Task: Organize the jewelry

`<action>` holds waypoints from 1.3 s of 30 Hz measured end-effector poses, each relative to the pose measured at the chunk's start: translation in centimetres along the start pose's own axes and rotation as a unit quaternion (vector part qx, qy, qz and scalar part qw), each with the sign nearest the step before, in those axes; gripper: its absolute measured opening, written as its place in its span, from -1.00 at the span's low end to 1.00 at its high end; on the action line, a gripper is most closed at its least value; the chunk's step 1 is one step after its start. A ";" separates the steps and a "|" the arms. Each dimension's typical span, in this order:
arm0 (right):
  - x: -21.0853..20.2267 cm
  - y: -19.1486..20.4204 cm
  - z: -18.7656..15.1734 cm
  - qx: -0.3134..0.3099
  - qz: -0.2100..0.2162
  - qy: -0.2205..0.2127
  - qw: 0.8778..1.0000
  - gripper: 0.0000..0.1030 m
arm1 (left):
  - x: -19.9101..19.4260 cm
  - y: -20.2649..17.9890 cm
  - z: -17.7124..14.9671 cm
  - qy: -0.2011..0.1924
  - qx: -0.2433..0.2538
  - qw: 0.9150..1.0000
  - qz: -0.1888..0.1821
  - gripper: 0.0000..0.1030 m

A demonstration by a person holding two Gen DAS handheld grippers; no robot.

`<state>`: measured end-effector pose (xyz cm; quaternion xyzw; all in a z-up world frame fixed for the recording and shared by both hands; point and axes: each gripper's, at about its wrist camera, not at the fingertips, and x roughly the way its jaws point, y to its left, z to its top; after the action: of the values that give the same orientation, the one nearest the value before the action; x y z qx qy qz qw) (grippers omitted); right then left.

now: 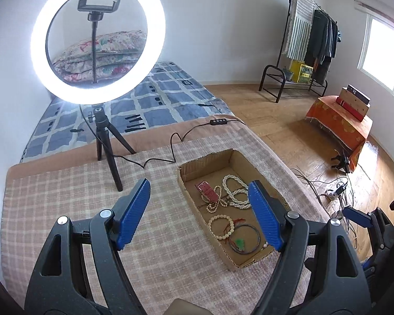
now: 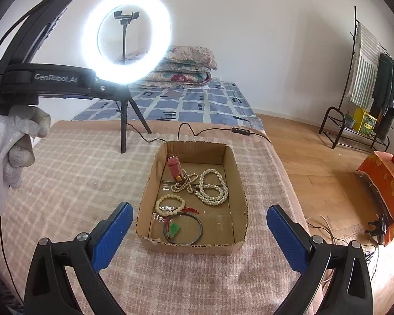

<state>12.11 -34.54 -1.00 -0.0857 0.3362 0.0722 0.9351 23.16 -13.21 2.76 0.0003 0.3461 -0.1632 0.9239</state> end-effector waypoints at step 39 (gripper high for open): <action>-5.2 2.9 -1.1 0.026 -0.038 -0.053 0.998 0.99 | -12.1 0.7 -9.6 -0.070 0.030 0.996 0.034 1.00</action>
<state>6.95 -32.37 1.16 -0.0698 0.2847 0.0326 0.9555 8.67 -7.83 3.10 0.0281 0.2750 -0.1412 0.9506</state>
